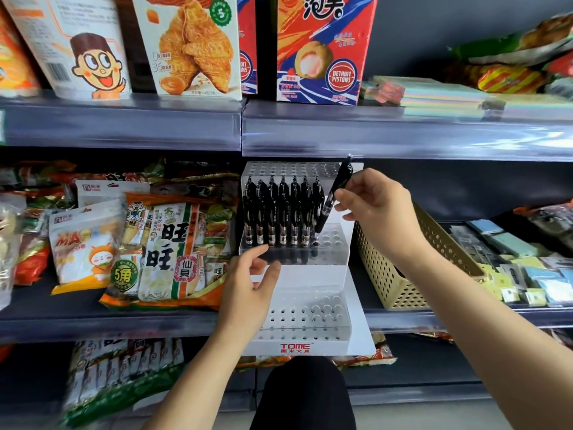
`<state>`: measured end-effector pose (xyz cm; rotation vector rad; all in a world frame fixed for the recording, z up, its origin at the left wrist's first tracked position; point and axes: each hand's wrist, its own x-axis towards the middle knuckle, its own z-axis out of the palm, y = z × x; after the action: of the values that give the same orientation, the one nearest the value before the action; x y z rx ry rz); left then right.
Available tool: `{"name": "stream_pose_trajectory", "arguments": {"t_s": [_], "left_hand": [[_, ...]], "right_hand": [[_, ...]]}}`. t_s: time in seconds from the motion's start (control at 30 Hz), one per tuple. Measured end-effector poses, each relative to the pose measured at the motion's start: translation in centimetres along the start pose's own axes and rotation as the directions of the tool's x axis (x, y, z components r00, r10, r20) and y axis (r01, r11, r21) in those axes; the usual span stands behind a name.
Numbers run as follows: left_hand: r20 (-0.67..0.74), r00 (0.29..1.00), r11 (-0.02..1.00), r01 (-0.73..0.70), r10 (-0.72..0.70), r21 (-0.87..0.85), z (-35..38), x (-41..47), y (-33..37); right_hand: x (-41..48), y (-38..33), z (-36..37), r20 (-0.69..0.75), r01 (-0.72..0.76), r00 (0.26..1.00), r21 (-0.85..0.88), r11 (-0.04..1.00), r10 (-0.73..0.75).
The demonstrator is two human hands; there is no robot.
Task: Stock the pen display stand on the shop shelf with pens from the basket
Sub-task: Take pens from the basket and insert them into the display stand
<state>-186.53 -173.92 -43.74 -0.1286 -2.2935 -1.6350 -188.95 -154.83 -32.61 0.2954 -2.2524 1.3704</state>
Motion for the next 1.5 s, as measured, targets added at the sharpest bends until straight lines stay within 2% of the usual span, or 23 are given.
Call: {"name": "stream_pose_trajectory", "arguments": {"t_s": [0.13, 0.3, 0.47, 0.83, 1.1, 1.3, 1.5], "left_hand": [[-0.010, 1.000, 1.000, 0.015, -0.015, 0.007, -0.5, 0.3, 0.2], [-0.059, 0.997, 0.999, 0.039, -0.039, 0.009, -1.2, 0.8, 0.2], [-0.060, 0.997, 0.999, 0.044, -0.044, 0.010, -1.2, 1.0, 0.4], [-0.033, 0.999, 0.999, 0.034, -0.033, 0.025, -0.5, 0.8, 1.2], [-0.008, 1.000, 0.999, -0.017, 0.018, 0.047, 0.7, 0.6, 2.1], [0.091, 0.989, 0.992, -0.122, 0.119, 0.033, 3.2, -0.7, 3.9], [0.366, 0.913, 0.980, -0.198, 0.181, 0.007, 9.5, -2.4, 5.6]], "right_hand": [[-0.2, 0.9, 0.7, 0.057, 0.022, 0.998, -0.135, 0.991, -0.014], [0.2, 2.0, 1.2, 0.079, -0.066, 0.994, -0.170, 0.983, 0.080], [0.3, 3.5, 2.2, 0.132, -0.089, 0.982, -0.301, 0.950, 0.134], [1.2, 3.2, 2.6, 0.183, 0.011, 0.979, -0.479, 0.878, 0.088], [0.7, 3.4, 1.9, 0.158, -0.047, 0.980, -0.403, 0.914, 0.120], [-0.1, 5.6, -1.6, 0.105, -0.103, 0.981, -0.443, 0.890, 0.166], [-2.4, 9.9, -8.3, -0.002, -0.212, 0.968, -0.538, 0.816, 0.250]]}}
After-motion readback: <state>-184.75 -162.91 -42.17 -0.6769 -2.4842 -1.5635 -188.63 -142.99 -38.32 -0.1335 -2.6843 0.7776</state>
